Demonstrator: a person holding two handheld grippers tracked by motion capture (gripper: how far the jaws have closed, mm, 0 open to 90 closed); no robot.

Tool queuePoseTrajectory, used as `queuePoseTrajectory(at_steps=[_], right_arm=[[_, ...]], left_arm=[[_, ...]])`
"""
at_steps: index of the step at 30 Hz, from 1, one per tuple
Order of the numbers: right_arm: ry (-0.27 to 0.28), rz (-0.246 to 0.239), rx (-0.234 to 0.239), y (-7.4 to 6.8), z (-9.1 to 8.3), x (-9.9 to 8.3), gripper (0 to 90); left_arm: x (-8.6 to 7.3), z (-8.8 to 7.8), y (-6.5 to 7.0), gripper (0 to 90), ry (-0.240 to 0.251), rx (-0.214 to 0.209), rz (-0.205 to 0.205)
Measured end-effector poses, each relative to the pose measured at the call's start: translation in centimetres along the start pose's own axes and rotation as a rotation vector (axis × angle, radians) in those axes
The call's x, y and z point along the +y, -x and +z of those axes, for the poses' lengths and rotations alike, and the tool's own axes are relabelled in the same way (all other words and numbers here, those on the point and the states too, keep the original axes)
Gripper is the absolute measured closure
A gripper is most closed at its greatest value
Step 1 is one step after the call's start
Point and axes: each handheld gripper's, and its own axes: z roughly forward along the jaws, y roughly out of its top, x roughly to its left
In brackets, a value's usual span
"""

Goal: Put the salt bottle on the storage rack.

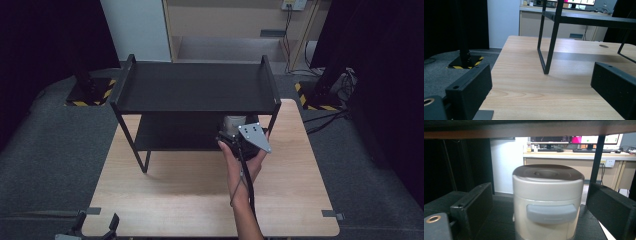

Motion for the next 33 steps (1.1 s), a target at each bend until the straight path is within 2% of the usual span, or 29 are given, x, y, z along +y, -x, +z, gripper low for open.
queuePoseTrajectory(at_steps=[6,12,17,22,29,33], right_arm=[[0.018,-0.006,-0.004,-0.6,-1.6,-0.5,5.6],[0.042,-0.007,0.001,-0.9,-5.0,-1.9,5.1],[0.04,0.017,0.009,-0.4,-7.9,-3.8,5.0],[0.016,0.028,0.012,0.3,-10.0,-5.5,4.8],[0.003,0.044,-0.001,1.3,-12.2,-7.6,4.8],[0.017,0.049,-0.006,2.1,-13.3,-8.5,4.9]], left_arm=[[0.0,-0.1,0.0,2.5,0.001,-0.002,0.001],[0.0,-0.1,0.0,2.4,0.0,0.001,0.002],[0.1,0.2,0.1,2.5,-0.006,0.0,0.009],[0.1,0.4,0.4,2.5,-0.009,-0.008,0.014],[0.1,0.6,0.8,2.4,-0.007,-0.008,0.021],[0.2,0.7,0.9,2.4,-0.007,-0.005,0.025]])
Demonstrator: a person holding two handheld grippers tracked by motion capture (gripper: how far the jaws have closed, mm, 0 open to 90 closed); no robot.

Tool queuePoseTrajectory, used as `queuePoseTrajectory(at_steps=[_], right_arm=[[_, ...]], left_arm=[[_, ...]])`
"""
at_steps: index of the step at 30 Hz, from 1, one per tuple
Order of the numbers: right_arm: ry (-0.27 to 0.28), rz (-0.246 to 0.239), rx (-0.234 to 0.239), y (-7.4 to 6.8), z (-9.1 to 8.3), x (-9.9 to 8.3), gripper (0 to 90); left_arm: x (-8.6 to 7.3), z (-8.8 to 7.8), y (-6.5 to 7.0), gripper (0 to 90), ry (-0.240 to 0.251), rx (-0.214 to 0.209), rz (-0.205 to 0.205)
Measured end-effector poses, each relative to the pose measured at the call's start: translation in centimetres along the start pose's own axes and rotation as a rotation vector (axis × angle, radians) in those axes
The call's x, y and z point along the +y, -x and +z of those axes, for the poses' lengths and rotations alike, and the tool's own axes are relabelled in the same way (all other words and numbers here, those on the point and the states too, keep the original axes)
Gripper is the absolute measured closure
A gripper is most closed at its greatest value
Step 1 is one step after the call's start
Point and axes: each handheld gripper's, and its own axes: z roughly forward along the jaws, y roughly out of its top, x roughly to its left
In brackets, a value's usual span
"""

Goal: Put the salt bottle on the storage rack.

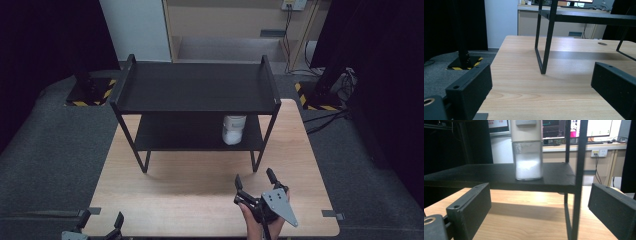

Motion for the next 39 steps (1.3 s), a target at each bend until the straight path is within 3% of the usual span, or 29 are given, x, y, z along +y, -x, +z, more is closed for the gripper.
queuePoseTrajectory(at_steps=[11,23,39], right_arm=[[0.018,0.019,-0.026,2.7,-2.8,-2.6,5.3],[0.004,0.014,-0.04,5.0,-4.5,-3.7,6.0],[0.014,0.025,-0.069,6.0,-5.0,-4.3,6.6]], left_arm=[[0.2,0.2,0.1,2.3,0.007,0.003,0.011],[0.4,0.4,0.3,2.3,0.007,0.001,0.018],[0.5,0.6,0.6,2.3,0.002,-0.001,0.024]])
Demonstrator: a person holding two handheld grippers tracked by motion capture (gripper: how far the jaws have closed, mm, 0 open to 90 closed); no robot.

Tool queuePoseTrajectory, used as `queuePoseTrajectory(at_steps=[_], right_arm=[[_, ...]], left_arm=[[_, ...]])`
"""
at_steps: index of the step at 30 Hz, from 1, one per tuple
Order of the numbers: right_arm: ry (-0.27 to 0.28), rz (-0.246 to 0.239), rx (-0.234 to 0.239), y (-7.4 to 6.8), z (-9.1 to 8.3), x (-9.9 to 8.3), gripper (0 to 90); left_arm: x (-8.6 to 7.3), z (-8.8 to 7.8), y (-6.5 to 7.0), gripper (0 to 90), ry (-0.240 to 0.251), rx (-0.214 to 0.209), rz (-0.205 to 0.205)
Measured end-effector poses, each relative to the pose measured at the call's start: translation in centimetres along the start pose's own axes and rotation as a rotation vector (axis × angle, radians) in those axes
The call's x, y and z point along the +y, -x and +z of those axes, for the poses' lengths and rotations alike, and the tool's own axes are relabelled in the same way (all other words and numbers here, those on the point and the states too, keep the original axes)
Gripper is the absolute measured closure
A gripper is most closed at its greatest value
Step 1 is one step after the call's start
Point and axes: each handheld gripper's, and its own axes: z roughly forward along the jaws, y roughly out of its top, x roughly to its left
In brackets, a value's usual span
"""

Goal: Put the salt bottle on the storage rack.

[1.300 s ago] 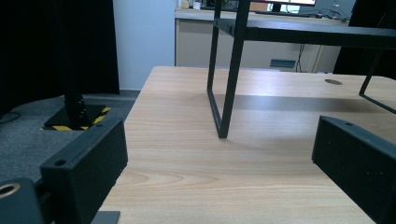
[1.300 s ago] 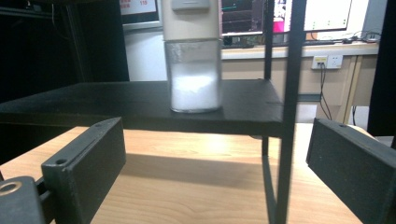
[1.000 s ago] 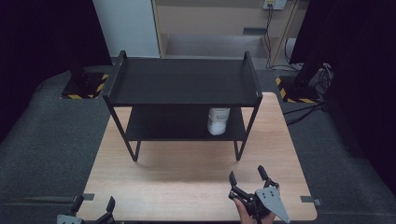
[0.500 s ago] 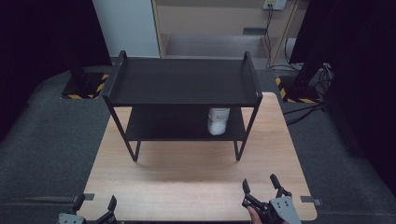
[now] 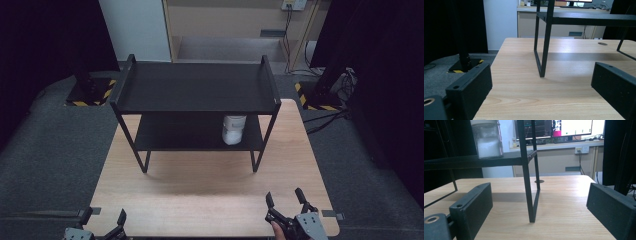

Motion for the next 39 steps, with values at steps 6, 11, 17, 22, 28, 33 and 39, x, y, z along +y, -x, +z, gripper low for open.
queuePoseTrajectory(at_steps=[6,11,17,22,28,33,39], right_arm=[[-0.001,0.005,-0.001,0.09,0.0,-0.08,6.8],[-0.007,0.013,-0.006,0.27,-0.14,-0.23,7.3],[-0.011,0.02,-0.008,0.43,-0.26,-0.4,7.6],[-0.014,0.022,-0.011,0.5,-0.2,-0.41,7.9],[-0.015,0.025,-0.008,0.54,-0.11,-0.4,8.0],[-0.014,0.028,-0.007,0.51,-0.1,-0.42,8.0],[-0.017,0.03,-0.008,0.53,-0.17,-0.36,8.0]], left_arm=[[-0.01,-0.07,-0.04,2.3,0.004,0.004,-0.002],[-0.08,-0.16,-0.07,2.3,0.001,0.002,-0.002],[-0.06,-0.16,-0.13,2.4,0.003,0.003,-0.003],[-0.07,-0.17,-0.1,2.4,0.003,0.002,-0.005],[-0.09,-0.26,-0.15,2.4,0.002,0.004,-0.006],[-0.07,-0.4,-0.18,2.4,0.007,0.006,-0.007],[-0.06,-0.68,-0.22,2.5,0.008,0.005,-0.011]])
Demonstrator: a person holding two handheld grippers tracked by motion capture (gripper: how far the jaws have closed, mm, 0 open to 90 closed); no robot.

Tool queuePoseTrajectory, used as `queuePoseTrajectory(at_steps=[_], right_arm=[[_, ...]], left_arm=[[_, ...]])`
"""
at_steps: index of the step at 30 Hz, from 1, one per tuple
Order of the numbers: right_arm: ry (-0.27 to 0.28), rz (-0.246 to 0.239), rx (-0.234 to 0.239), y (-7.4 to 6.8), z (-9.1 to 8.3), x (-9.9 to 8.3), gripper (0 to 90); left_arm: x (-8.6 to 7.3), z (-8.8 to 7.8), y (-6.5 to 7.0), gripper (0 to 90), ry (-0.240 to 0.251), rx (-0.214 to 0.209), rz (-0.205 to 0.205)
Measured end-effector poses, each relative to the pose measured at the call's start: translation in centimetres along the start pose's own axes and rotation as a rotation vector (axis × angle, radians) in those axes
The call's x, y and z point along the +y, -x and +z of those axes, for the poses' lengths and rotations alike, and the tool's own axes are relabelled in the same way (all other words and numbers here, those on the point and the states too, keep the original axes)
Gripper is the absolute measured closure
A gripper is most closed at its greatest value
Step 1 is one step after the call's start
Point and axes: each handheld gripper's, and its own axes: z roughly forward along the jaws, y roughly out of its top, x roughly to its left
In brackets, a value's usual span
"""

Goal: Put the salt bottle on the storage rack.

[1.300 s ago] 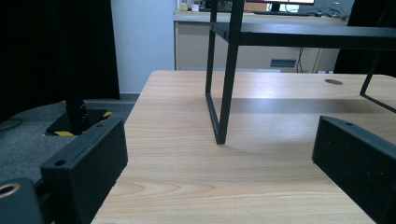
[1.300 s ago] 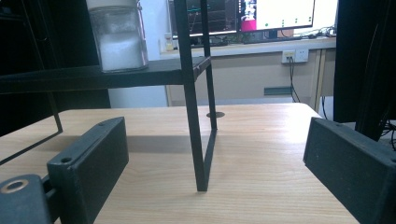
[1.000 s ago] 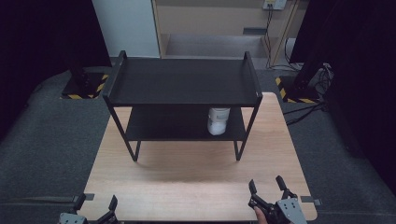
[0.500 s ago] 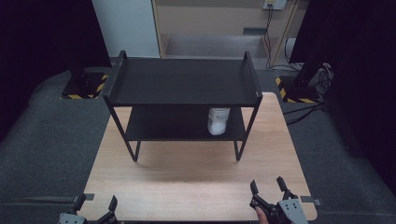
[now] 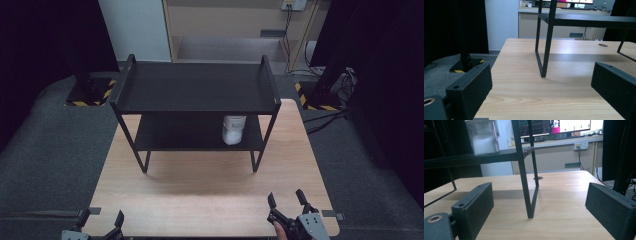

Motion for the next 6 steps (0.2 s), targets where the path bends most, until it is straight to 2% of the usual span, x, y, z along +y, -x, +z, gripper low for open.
queuePoseTrajectory(at_steps=[6], right_arm=[[0.021,0.013,0.008,-0.01,-0.66,0.23,7.2]], left_arm=[[-0.03,-0.56,0.06,2.4,0.007,0.001,0.001]])
